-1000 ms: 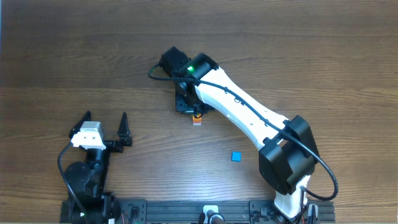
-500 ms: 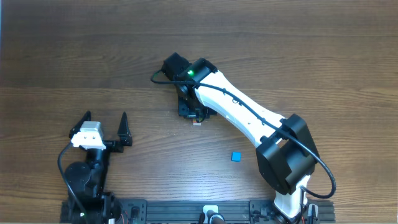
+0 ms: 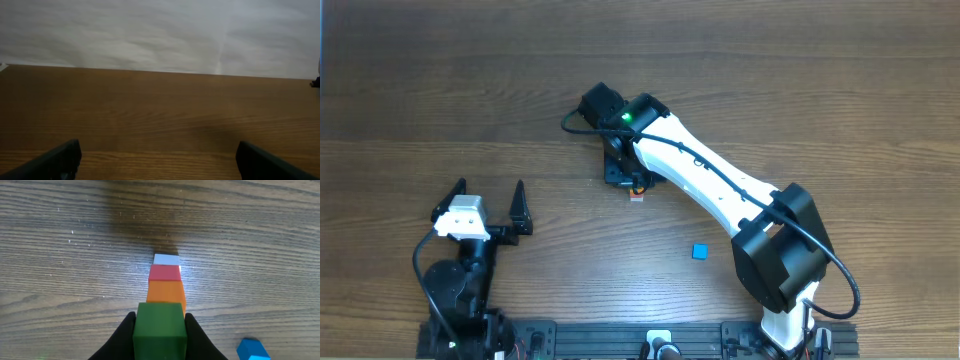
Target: Stack Cubes
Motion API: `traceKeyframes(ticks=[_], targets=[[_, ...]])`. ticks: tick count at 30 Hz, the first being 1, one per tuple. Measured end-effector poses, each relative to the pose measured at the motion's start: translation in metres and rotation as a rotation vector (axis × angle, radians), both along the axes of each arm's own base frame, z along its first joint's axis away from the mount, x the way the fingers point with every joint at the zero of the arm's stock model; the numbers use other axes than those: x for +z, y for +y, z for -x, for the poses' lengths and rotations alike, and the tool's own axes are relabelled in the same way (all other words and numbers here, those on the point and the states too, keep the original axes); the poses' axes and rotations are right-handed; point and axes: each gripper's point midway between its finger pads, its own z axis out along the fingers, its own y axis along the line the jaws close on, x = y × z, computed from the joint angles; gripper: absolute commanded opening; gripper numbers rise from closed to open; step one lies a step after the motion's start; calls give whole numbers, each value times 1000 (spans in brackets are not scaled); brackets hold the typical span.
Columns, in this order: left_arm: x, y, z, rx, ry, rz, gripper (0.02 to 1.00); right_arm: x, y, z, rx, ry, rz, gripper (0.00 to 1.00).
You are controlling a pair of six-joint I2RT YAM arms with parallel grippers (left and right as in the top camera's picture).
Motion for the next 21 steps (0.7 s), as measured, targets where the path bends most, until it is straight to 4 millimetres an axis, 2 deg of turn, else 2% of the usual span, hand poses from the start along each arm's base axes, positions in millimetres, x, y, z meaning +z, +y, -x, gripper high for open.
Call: traceKeyframes(ticks=[16, 21], targets=[[0, 0, 0, 0, 0, 0, 1000, -3, -2, -1, -1, -9, 8, 12], [0, 0, 0, 0, 0, 0, 998, -3, -1, -2, -1, -10, 8, 40]])
